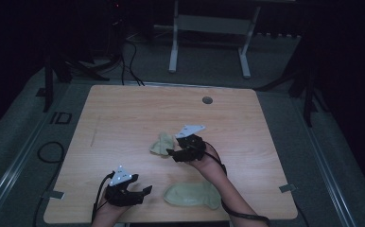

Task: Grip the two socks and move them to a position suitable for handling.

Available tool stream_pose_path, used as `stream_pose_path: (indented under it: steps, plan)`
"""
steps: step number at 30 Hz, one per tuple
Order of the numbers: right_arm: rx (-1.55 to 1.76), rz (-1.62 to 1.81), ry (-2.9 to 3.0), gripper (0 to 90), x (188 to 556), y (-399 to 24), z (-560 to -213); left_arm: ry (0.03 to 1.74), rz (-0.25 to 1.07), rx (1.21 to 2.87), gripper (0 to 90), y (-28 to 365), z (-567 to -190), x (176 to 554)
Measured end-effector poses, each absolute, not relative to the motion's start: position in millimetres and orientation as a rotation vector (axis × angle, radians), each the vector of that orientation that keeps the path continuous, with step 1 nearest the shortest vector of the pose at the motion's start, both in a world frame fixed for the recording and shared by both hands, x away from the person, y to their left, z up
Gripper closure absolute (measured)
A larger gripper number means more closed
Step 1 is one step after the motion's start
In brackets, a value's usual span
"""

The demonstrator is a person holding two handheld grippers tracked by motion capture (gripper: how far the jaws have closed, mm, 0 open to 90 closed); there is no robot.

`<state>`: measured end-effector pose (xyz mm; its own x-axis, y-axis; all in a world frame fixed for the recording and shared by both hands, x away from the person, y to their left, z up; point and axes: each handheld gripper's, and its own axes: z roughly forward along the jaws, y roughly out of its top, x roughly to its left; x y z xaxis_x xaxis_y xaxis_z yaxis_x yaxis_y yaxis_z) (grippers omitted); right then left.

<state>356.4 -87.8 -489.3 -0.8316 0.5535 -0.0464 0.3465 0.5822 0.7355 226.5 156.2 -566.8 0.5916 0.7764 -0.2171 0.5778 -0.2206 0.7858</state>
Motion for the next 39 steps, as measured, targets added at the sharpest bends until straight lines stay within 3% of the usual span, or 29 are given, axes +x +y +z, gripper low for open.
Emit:
stream_pose_path:
  steps: [2,10,23,24,31,39]
  plan:
    - [0.747,1.087,2.544,39.2,361.2,-82.1,-490.9,1.073,0.244,1.919,14.4,157.7,-568.6,227.0]
    - [0.825,0.993,2.581,35.3,395.9,-44.9,-514.6,1.051,0.257,1.953,2.9,151.4,-569.7,224.9]
    - [0.893,0.813,2.594,37.4,415.0,-23.9,-550.2,1.079,0.3,1.939,2.2,156.2,-569.2,224.6]
    - [0.877,0.811,2.582,38.8,413.7,-23.7,-552.1,1.081,0.302,1.934,2.2,156.4,-568.9,224.5]
    - [0.809,0.762,2.54,71.6,405.7,-21.9,-551.5,1.094,0.317,1.926,2.2,157.6,-567.9,224.6]
    - [0.83,0.822,2.529,77.9,400.4,-36.8,-533.9,1.099,0.309,1.927,2.3,158.2,-569.2,225.7]
